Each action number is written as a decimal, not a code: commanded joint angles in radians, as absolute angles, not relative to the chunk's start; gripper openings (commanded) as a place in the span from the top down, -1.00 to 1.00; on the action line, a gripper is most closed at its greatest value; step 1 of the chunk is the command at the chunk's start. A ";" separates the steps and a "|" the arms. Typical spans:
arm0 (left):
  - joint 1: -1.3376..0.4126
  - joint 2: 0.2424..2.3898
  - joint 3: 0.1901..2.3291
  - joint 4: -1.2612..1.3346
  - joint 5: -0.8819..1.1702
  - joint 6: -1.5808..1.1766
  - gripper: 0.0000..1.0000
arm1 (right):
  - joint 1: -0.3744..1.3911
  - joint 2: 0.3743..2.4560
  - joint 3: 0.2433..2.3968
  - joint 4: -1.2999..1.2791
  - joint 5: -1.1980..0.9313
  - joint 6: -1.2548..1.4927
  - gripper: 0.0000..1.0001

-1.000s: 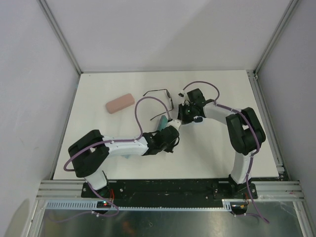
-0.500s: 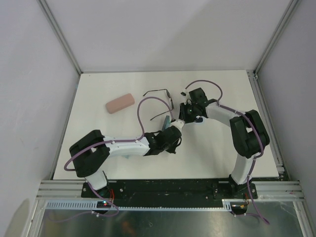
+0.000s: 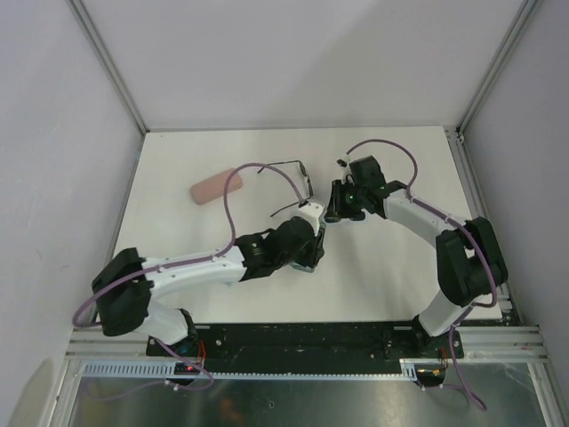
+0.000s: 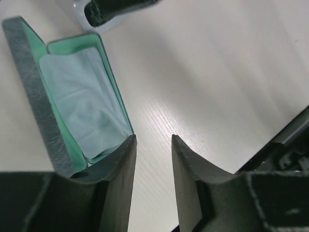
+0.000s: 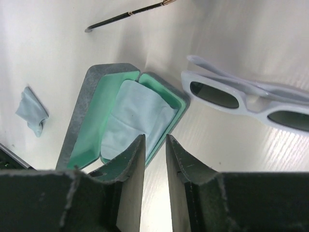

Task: Organize the sunglasses
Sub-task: Adjust the folded cleaning cloth on the sunglasses case, then move the sunglasses to the center of the board.

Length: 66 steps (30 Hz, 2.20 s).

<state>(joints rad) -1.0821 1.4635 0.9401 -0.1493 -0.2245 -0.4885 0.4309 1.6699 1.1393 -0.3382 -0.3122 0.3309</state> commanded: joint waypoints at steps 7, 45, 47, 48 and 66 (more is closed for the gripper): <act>-0.846 1.213 0.908 -0.223 -0.192 -0.528 0.13 | 0.498 1.516 1.056 -0.304 -0.167 0.493 0.42; -0.582 1.291 0.844 -0.147 -0.075 -0.531 -0.27 | 0.695 1.630 0.938 -0.187 -0.081 0.738 0.72; -0.570 1.267 0.831 -0.148 -0.077 -0.528 -0.28 | 0.666 1.587 0.941 -0.182 -0.101 0.720 0.61; -0.564 1.253 0.824 -0.148 -0.078 -0.527 -0.28 | 0.650 1.563 0.947 -0.184 -0.106 0.706 0.57; -0.549 0.957 0.702 -0.172 -0.093 -0.513 -0.48 | 0.434 1.449 1.004 -0.450 0.323 1.194 -0.42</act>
<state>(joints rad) -0.5575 1.0100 0.7151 -0.1745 -0.0761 -0.5304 0.4389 1.4883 0.9794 -0.3809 0.1596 0.9497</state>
